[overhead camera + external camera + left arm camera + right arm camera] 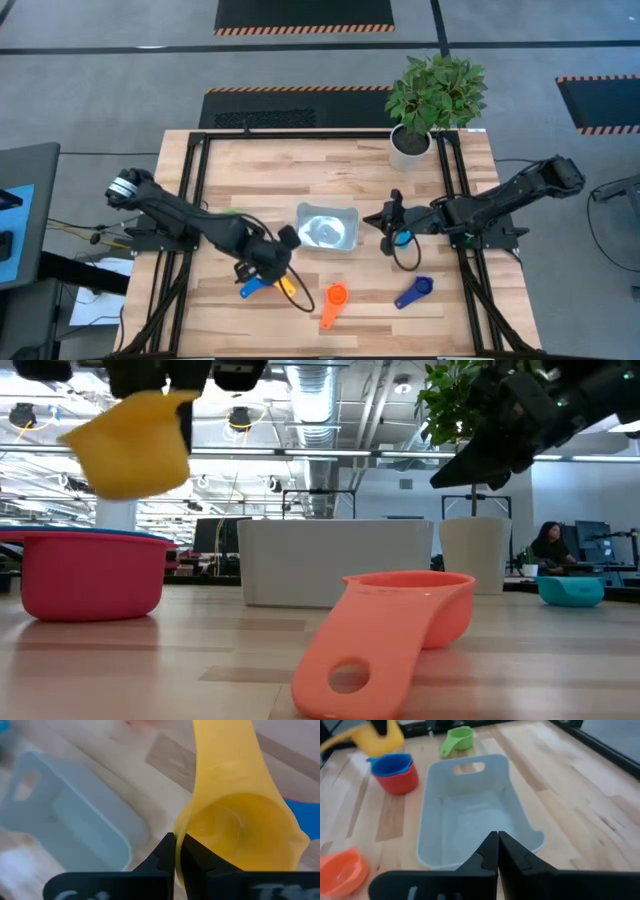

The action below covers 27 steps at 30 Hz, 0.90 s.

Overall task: Nest measuring cups in basket
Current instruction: Stack the yellow measuring cup on top of the blue measuring cup

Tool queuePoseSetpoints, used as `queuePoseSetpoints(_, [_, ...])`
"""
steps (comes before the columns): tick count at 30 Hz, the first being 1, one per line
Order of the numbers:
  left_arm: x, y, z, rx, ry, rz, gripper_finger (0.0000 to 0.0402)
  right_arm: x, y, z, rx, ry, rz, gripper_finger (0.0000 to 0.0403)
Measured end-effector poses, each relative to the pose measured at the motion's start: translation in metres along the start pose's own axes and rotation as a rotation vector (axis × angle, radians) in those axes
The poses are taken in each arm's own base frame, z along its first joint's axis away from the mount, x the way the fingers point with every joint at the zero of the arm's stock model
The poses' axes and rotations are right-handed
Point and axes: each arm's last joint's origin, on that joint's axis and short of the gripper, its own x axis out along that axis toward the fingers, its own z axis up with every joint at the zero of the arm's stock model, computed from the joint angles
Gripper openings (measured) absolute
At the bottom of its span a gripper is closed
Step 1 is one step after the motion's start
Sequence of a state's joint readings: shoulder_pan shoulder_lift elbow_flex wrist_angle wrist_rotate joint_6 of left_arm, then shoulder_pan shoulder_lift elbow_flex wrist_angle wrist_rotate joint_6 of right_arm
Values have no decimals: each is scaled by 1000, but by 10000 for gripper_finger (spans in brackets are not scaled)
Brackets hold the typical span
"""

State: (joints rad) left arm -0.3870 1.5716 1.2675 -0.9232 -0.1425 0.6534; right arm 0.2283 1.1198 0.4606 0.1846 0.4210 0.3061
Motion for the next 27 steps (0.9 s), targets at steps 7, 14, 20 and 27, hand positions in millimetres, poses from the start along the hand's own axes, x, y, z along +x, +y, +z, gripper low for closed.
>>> queuePoseSetpoints(7, [16, -6, 7, 71, 28, -56, 2, 4, -7, 8, 46, -53, 2, 21])
queuePoseSetpoints(14, [16, -6, 7, 54, -3, -93, 11, 4, -8, 11, 67, -70, 40, 30])
queuePoseSetpoints(20, [23, -11, 5, 21, -36, -153, 26, 4, -7, 11, 65, -61, 51, 23])
queuePoseSetpoints(27, [32, -16, -1, -35, -7, -165, 27, 4, -6, 10, 71, -52, 81, 28])
